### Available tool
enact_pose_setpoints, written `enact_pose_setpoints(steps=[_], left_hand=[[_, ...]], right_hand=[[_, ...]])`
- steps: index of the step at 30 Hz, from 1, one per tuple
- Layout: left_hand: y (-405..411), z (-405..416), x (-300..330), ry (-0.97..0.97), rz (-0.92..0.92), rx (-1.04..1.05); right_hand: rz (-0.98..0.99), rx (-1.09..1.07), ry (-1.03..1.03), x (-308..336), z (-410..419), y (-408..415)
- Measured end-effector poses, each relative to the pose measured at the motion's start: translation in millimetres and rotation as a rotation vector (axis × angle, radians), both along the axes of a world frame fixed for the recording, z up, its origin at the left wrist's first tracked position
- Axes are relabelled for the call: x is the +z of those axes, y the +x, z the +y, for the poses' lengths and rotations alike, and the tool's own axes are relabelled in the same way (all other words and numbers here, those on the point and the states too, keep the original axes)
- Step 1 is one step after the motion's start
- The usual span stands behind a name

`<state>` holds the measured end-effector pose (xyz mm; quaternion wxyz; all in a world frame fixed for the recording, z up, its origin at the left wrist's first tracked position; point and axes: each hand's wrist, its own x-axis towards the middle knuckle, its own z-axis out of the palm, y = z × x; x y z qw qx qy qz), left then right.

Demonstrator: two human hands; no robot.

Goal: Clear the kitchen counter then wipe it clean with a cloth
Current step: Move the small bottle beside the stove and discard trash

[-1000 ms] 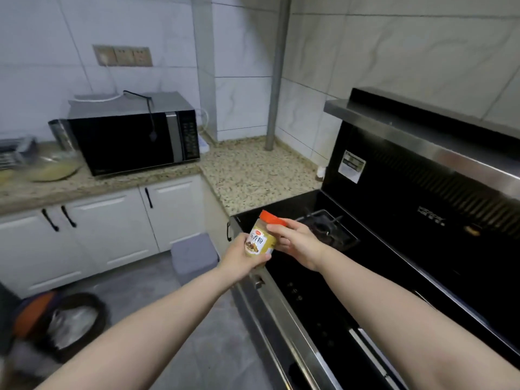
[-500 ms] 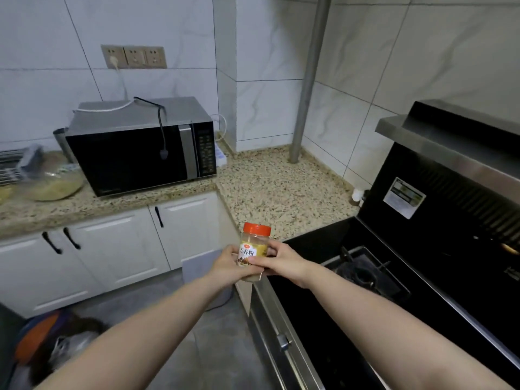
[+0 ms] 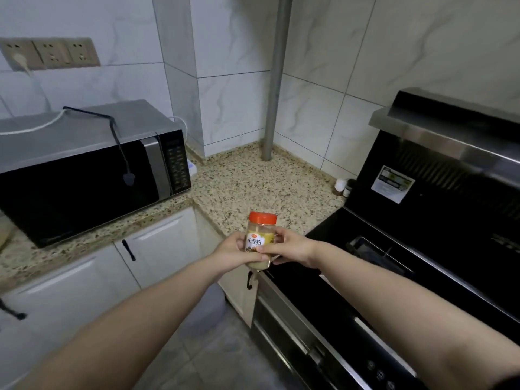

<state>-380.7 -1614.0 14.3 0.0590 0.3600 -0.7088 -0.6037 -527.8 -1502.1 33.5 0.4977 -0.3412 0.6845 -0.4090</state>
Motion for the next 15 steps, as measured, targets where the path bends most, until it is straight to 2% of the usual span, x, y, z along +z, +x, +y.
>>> enact_pose_setpoints(steps=[4,8,15], left_hand=[[-21.7,-26.5,-11.2,0.004,-0.008,-0.016],[-56.7,-34.3,-26.8,0.01,0.02,0.081],[-123.8,-60.8,-46.7,-0.011,0.005,0.071]], right_hand=[[-0.006,-0.152,-0.02,-4.2,-13.1,-3.5],[-0.019,-0.294,-0.014,-16.8,-22.7,-27.5],[-0.098,-0.346,0.018,-42.9,-55.7,-101.0]])
